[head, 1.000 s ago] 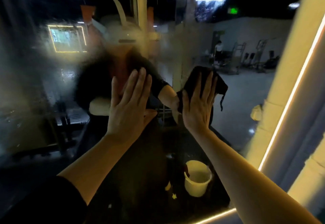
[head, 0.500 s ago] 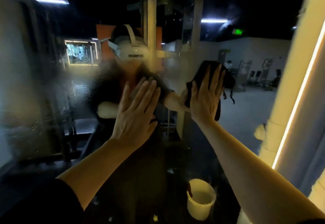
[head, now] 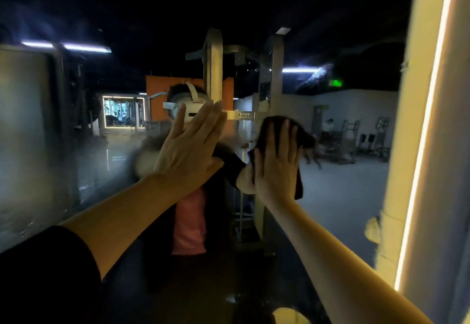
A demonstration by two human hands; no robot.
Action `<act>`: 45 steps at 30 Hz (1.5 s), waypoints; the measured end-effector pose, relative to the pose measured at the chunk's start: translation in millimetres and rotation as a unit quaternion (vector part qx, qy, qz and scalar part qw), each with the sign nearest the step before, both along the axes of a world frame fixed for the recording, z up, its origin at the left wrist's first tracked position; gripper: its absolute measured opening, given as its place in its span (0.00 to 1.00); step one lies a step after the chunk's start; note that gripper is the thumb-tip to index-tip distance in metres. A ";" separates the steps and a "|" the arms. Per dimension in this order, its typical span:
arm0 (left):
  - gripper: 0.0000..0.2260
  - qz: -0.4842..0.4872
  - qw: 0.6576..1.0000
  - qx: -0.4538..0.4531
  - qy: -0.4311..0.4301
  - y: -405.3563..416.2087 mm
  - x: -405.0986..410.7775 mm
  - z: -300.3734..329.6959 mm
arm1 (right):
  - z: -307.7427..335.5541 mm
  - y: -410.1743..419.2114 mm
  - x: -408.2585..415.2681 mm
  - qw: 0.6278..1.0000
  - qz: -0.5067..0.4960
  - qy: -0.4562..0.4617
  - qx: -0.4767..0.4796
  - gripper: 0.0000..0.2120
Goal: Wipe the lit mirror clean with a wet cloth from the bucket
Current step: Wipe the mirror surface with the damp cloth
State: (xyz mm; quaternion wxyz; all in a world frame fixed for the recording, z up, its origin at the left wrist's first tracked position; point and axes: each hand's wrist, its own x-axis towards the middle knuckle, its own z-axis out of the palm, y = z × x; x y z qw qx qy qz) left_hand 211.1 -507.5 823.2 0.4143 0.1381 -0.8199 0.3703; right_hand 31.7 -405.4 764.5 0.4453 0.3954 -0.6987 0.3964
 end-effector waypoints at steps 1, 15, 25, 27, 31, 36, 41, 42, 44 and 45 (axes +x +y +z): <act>0.41 -0.001 1.000 0.004 -0.001 1.8 -3.1 2.6 | -9.6 -2.7 6.8 0.998 0.020 0.055 0.037 0.28; 0.49 0.012 1.000 0.014 -0.003 -5.0 -17.9 2.1 | 71.3 -1.8 -15.8 0.997 -0.011 -0.024 -0.079 0.28; 0.45 -0.005 0.992 0.092 0.088 -32.9 63.2 -28.2 | 48.7 -0.6 -16.7 0.993 -0.014 -0.072 -0.093 0.30; 0.47 0.014 0.990 0.109 0.088 -38.1 71.9 -36.5 | 53.2 -23.4 17.4 0.998 0.005 0.000 -0.068 0.29; 0.49 0.039 0.987 0.134 0.083 -45.7 70.4 -51.2 | 21.9 -58.3 78.4 0.986 0.059 0.151 0.033 0.27; 0.48 0.015 0.986 0.133 0.094 -46.8 69.7 -53.8 | 8.2 -42.8 49.6 0.984 0.027 0.169 0.040 0.28; 0.48 0.023 0.986 0.131 0.100 -47.8 68.7 -57.2 | 50.6 -63.0 73.9 0.995 0.023 0.082 -0.050 0.26; 0.48 0.023 0.986 0.134 0.101 -48.8 68.5 -56.6 | 50.2 -68.3 83.3 0.993 0.031 0.110 -0.028 0.26; 0.48 0.010 0.984 0.141 0.106 -49.1 67.5 -54.5 | 37.6 -73.3 94.6 0.983 0.049 0.174 0.025 0.26; 0.48 0.000 0.984 0.146 0.107 -48.2 67.5 -55.1 | 26.3 -71.8 94.3 0.976 0.059 0.203 0.057 0.26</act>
